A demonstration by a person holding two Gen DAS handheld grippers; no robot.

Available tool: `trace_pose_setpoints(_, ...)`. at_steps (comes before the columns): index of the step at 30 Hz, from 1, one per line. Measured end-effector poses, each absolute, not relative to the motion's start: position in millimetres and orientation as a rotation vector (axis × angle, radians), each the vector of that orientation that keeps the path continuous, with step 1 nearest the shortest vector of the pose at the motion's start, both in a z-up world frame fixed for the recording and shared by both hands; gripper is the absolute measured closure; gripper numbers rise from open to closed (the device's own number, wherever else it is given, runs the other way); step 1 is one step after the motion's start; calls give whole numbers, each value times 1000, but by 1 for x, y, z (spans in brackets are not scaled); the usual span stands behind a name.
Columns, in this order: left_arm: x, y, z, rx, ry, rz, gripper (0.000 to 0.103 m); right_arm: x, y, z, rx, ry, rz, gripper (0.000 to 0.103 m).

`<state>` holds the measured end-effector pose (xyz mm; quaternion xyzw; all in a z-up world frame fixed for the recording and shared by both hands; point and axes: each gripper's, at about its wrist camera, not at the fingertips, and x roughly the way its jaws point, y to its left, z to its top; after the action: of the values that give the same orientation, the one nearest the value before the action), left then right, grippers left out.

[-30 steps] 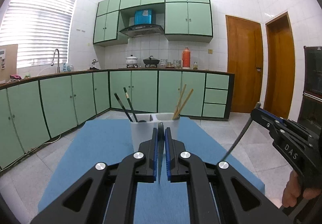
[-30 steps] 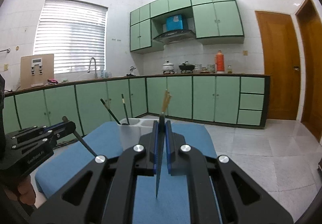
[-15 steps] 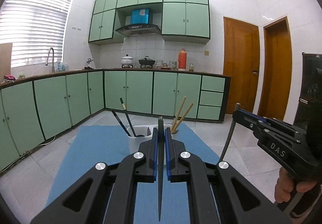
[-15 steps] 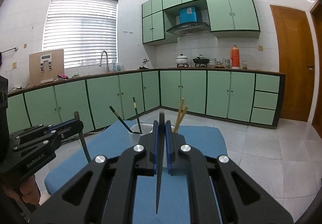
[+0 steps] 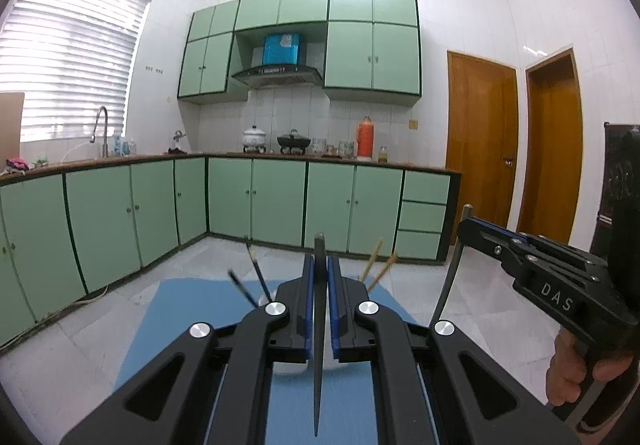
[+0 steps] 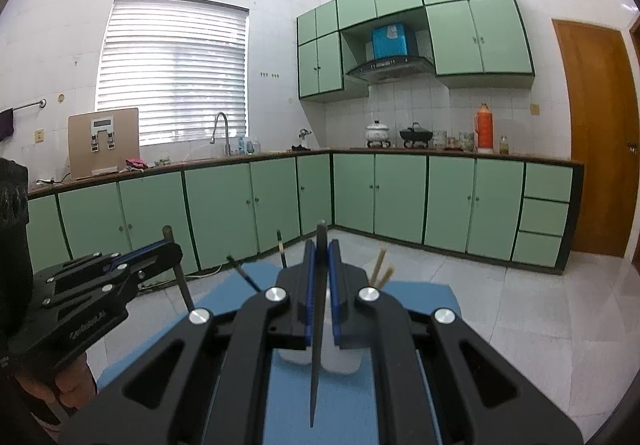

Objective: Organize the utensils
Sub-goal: 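Lift both grey chopsticks and carry them over the white holder, then lower both grey chopsticks into the holder and open both tools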

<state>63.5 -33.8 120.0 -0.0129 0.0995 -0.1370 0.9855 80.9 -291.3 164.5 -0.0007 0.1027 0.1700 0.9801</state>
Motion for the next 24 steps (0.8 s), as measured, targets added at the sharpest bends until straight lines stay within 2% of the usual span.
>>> trace_pose_setpoints(14,139,-50,184,-26,65,-263,96,148,-288,228,-3,97,301,97)
trace_pose_setpoints(24,214,-46,173,-70,73,-216,96,223,-283,211,17,140,271,97)
